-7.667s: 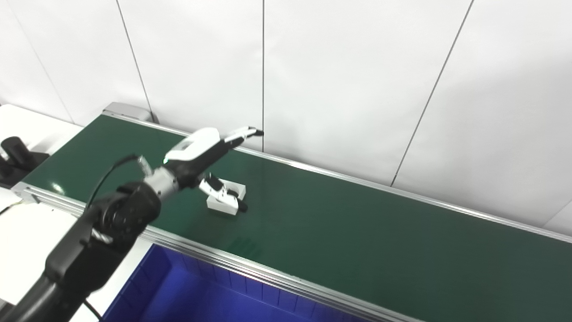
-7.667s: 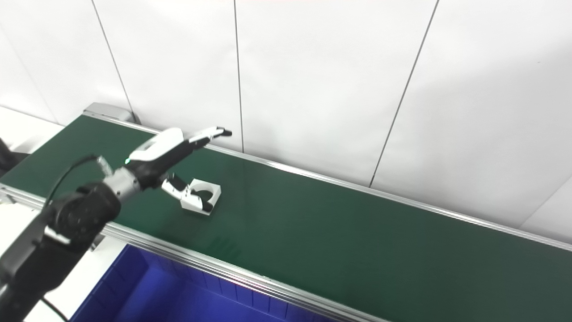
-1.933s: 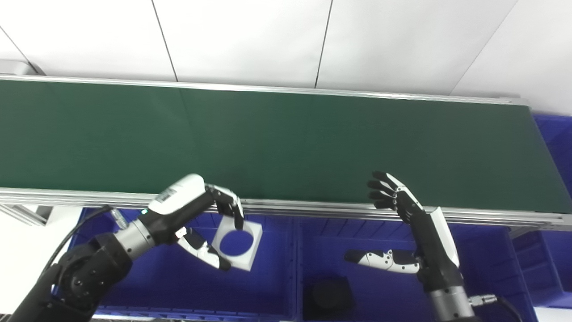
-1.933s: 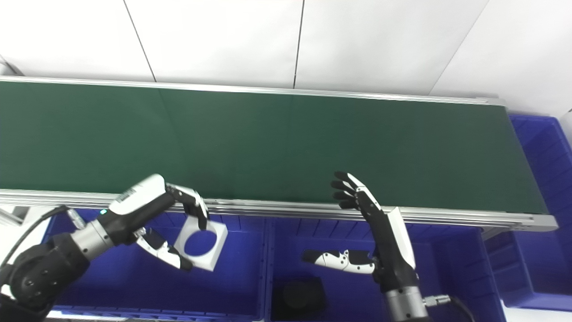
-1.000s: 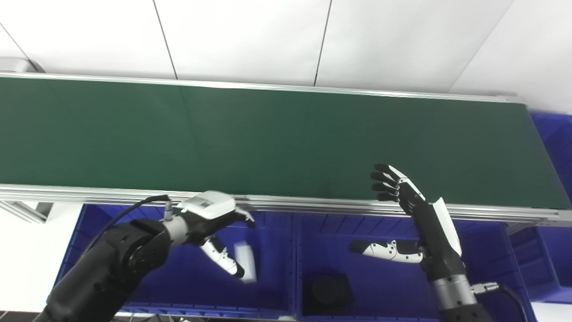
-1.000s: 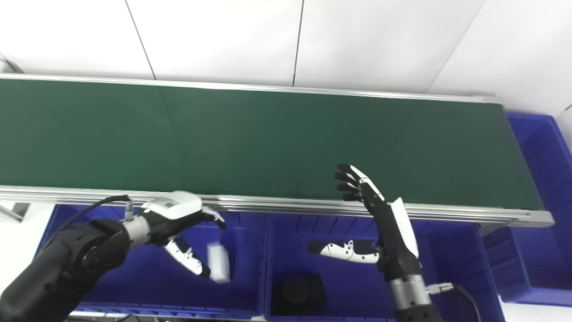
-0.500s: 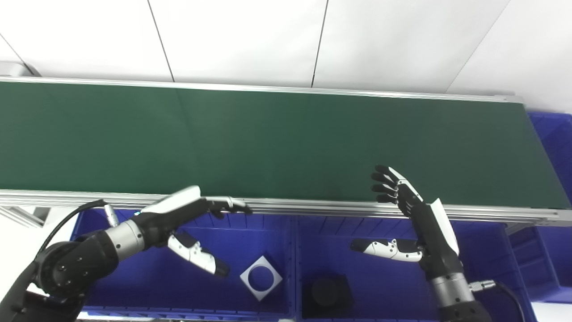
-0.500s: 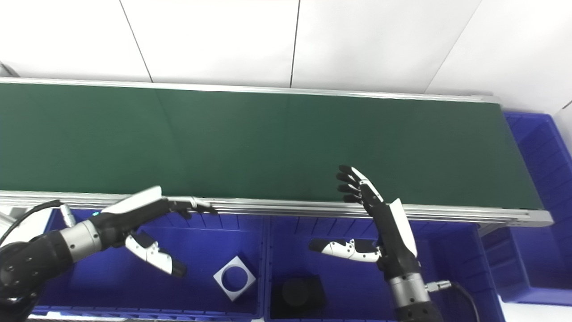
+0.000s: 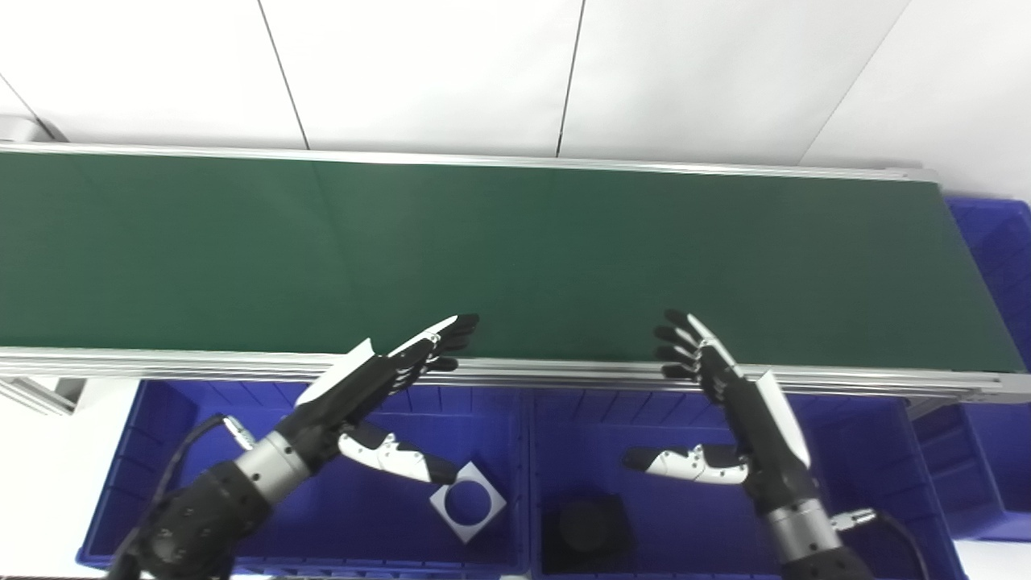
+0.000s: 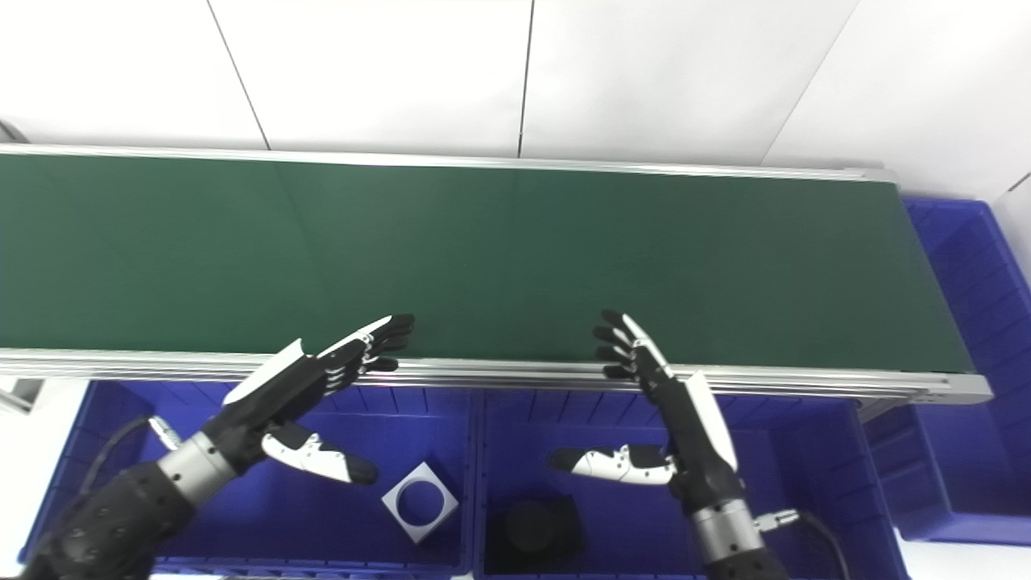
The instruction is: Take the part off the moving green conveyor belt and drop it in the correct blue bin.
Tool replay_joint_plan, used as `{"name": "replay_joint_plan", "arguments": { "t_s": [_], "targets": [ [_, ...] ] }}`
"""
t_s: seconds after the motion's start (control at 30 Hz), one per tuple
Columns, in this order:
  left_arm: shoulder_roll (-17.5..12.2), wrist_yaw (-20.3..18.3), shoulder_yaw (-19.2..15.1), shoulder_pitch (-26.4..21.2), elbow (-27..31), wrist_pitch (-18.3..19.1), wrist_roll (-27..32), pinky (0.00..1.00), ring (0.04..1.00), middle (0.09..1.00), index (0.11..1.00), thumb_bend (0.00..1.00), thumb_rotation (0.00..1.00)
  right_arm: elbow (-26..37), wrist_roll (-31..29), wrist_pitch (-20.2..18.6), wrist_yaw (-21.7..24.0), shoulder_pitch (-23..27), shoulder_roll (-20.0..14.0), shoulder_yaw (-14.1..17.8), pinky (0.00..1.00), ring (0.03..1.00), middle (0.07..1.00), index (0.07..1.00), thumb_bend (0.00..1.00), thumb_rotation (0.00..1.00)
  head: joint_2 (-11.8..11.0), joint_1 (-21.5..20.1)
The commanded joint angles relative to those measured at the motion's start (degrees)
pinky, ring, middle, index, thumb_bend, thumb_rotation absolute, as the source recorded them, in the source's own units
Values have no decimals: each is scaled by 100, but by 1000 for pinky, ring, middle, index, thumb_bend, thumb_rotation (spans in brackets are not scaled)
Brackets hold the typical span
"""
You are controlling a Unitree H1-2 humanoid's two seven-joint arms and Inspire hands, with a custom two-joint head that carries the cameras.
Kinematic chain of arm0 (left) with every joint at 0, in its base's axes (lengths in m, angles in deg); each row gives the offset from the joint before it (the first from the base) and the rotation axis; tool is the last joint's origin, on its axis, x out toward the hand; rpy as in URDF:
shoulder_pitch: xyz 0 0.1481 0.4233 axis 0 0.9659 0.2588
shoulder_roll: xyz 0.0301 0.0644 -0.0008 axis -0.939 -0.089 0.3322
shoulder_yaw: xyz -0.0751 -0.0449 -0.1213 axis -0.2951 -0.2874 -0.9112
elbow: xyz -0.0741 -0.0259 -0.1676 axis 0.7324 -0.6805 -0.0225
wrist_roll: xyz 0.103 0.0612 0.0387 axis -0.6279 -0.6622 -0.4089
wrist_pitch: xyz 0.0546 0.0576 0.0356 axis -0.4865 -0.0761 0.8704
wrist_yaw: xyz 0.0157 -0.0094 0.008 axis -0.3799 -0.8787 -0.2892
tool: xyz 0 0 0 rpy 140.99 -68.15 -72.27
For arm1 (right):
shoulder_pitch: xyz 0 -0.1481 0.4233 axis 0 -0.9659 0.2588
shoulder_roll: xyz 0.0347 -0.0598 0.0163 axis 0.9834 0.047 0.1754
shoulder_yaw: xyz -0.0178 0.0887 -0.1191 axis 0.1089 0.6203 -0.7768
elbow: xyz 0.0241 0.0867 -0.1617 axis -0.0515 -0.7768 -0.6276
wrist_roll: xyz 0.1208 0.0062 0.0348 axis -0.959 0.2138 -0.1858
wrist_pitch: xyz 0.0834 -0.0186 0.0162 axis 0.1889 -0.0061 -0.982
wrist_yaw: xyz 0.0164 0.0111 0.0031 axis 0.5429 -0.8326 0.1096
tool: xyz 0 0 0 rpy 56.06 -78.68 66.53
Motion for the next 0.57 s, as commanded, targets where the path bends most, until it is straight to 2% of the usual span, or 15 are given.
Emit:
{"name": "replay_joint_plan", "arguments": {
  "t_s": [0.0, 0.13, 0.33, 0.43, 0.53],
  "targets": [
    [96, 161, 41, 78, -53, -472, 166, 940, 994, 1000, 998, 895, 380, 35, 29, 459, -109, -115, 68, -44, 787, 858, 891, 954, 922, 306, 7, 4],
    [258, 257, 96, 212, -346, -781, 270, 977, 1000, 1000, 1000, 913, 374, -11, 52, 541, -122, -232, 91, -83, 800, 880, 905, 967, 927, 302, -60, -102],
    [518, 610, 63, 405, -1016, -1721, 156, 992, 1000, 1000, 1000, 922, 392, -130, 308, 724, -285, -343, 174, -146, 817, 902, 931, 994, 949, 332, -103, -150],
    [555, 707, 37, 393, -1218, -1914, 124, 990, 1000, 1000, 1000, 924, 408, -141, 374, 769, -338, -326, 223, -178, 826, 907, 943, 1000, 956, 350, -87, -192],
    [547, 717, 37, 349, -1330, -1943, 209, 987, 1000, 1000, 1000, 921, 419, -214, 554, 851, -457, -314, 302, -204, 824, 913, 955, 1000, 973, 387, -104, -190]
  ]
}}
